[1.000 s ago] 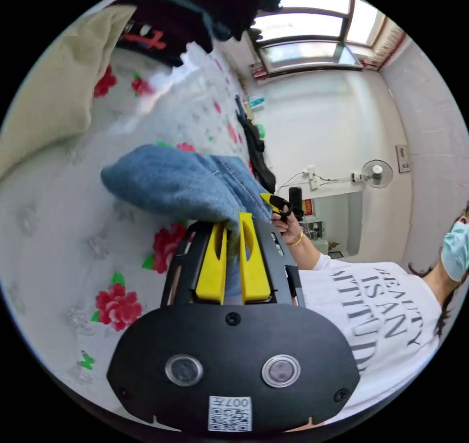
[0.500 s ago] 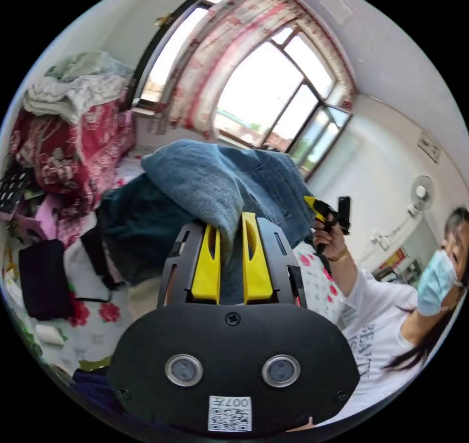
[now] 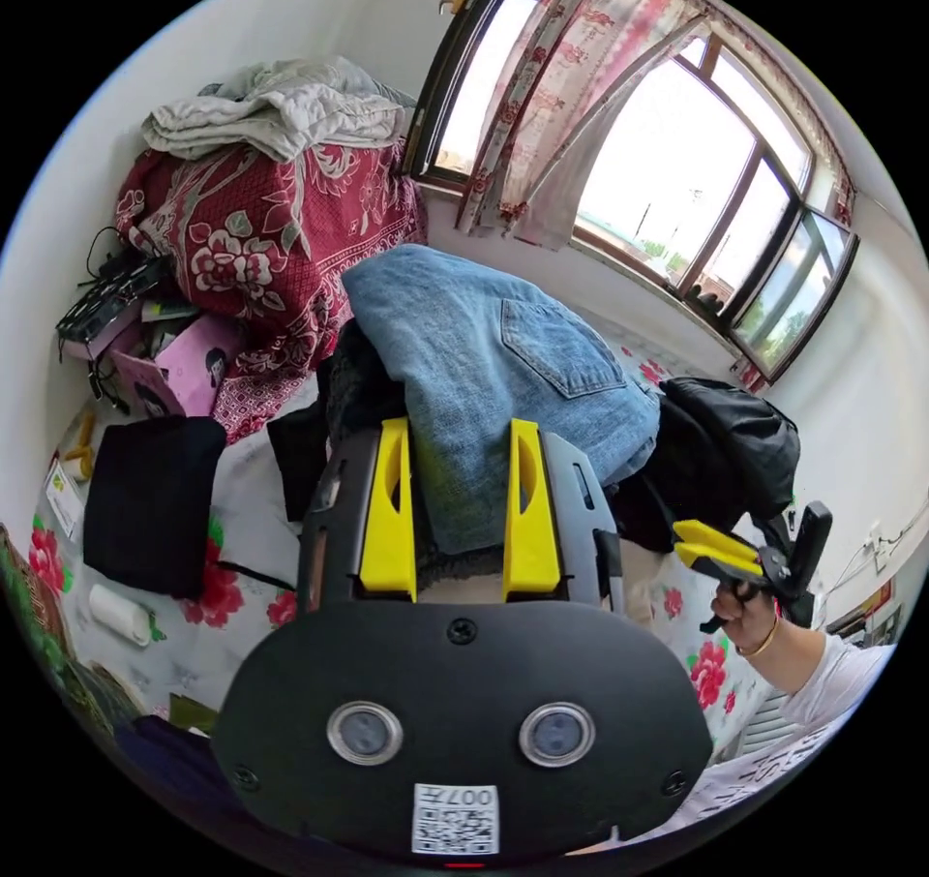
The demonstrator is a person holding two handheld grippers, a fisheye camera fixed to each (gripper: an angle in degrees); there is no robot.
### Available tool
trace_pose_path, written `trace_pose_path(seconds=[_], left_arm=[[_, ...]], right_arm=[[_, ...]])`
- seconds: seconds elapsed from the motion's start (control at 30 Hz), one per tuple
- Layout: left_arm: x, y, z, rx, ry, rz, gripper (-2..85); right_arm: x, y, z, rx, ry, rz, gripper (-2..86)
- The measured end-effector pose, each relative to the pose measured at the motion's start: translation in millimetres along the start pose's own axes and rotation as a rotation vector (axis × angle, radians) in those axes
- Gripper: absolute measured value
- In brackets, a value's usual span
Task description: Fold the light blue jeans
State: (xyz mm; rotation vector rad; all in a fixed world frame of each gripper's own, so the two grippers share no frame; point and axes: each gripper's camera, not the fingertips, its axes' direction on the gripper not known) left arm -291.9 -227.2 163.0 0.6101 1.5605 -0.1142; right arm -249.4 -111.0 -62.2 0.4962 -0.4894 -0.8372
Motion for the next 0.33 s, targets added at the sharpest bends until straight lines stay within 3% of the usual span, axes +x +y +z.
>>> trace_pose_path(seconds=[0.1,0.33], left_arm=[[10,27,-22,0.042,-0.045,0.001,12.6],[71,147,-31,-0.014,-0.051,0.125,10.9]], right_arm=[[10,73,-22,-0.079,-0.007,0.080,6.9],[80,323,-133,-0.165,-0.020,0.675,6.4]])
